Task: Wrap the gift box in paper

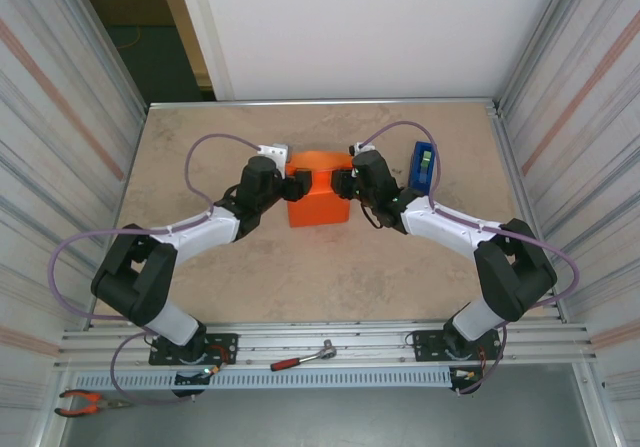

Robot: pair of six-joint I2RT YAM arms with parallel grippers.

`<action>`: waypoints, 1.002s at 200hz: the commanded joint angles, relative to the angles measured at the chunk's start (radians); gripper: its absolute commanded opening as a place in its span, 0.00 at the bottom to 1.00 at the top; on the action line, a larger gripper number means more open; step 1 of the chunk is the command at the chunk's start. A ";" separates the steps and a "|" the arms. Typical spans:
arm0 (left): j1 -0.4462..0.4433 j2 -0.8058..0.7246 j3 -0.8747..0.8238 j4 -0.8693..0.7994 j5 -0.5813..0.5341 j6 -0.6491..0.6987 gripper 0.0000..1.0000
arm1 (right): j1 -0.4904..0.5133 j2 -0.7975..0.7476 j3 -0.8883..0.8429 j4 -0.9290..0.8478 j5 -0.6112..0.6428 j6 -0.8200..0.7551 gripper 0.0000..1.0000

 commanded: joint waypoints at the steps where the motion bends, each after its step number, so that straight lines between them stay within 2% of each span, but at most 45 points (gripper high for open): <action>1: 0.021 -0.054 0.022 -0.051 0.032 -0.005 0.75 | 0.006 0.022 -0.004 -0.040 0.027 -0.024 0.29; 71: 0.036 -0.217 -0.136 0.025 0.006 -0.094 0.77 | 0.007 0.021 -0.009 -0.041 0.021 -0.019 0.26; 106: 0.015 -0.190 -0.132 0.041 0.019 -0.074 0.78 | 0.008 0.021 -0.014 -0.041 0.022 -0.018 0.26; 136: 0.003 -0.120 -0.079 0.037 -0.013 -0.054 0.76 | 0.008 0.022 -0.017 -0.040 0.018 -0.017 0.26; 145: 0.004 -0.099 -0.062 0.037 -0.038 -0.051 0.73 | 0.008 0.022 -0.015 -0.042 0.017 -0.015 0.26; 164: 0.008 -0.057 -0.029 0.036 -0.077 -0.045 0.57 | 0.009 0.020 -0.013 -0.043 0.014 -0.012 0.25; 200: 0.008 -0.015 0.027 0.029 -0.029 -0.028 0.30 | 0.011 0.002 0.008 -0.070 0.002 -0.012 0.23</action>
